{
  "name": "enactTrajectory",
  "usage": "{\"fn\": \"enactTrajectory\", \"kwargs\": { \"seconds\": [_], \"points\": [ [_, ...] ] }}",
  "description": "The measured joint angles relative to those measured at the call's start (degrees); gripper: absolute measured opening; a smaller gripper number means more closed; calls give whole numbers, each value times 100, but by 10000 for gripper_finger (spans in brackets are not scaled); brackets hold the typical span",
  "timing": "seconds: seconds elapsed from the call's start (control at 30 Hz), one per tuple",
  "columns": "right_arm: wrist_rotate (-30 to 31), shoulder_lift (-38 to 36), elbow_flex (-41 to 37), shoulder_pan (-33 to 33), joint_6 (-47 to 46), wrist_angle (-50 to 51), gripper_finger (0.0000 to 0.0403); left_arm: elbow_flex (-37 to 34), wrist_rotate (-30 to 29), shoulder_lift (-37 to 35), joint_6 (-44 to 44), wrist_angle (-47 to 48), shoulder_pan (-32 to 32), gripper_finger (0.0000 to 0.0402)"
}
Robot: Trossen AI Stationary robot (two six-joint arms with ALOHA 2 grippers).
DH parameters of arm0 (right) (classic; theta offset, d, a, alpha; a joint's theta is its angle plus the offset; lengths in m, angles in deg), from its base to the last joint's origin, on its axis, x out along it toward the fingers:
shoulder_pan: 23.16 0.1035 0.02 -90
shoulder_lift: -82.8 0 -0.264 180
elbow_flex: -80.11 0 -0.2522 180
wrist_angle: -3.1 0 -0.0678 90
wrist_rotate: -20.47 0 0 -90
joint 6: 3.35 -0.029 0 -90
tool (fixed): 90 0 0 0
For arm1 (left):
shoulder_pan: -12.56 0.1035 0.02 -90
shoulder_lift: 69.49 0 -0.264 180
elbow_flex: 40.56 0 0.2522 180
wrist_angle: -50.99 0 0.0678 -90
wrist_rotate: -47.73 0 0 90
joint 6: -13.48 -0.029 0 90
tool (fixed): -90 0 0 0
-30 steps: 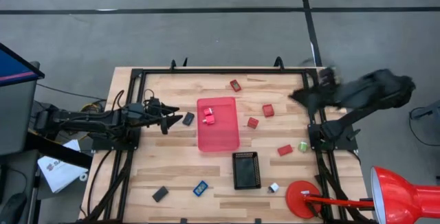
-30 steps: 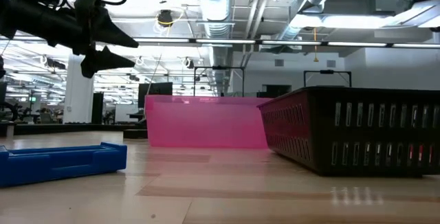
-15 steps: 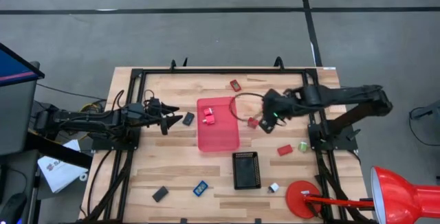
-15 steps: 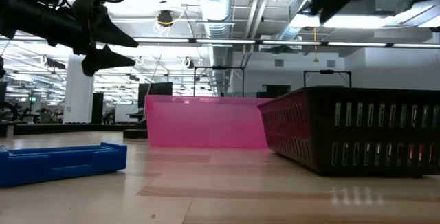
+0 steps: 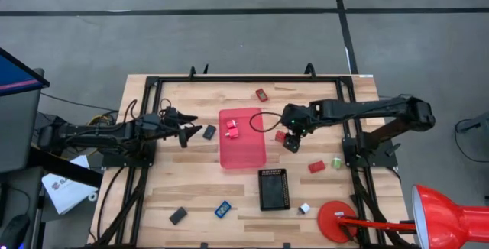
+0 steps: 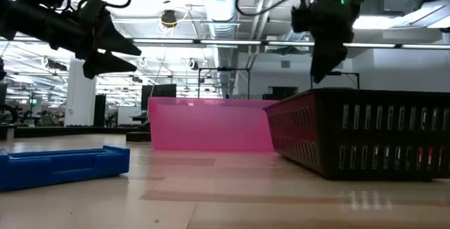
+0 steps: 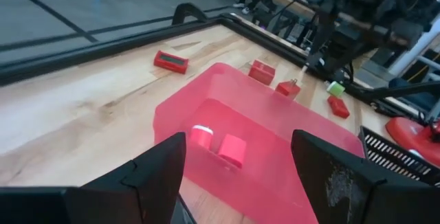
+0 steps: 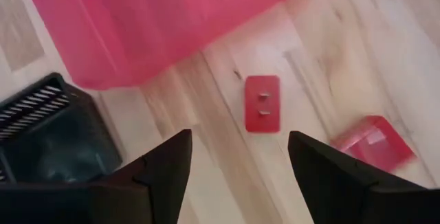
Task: Pick & Place Office items
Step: Put the left red charger adapter into the pink bin
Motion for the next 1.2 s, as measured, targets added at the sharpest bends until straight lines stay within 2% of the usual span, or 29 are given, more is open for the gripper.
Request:
{"fn": "enactTrajectory", "kwargs": {
  "seconds": [0.23,0.37,0.9,1.07,1.2],
  "points": [
    [-141,120,-884,-206,125,-1328,236,2,10,-60,271,62,40,260],
    [-131,162,-1198,-304,166,-1594,236,2,11,-57,415,71,40,260],
    [-289,1087,-1376,-376,427,-2370,232,2,4,-42,418,83,45,260],
    [-287,1096,-1374,-463,443,-2501,200,2,4,-42,414,83,45,260],
    [-282,941,-1372,-533,452,-2644,144,2,4,-42,414,80,45,260]
  ]
}}
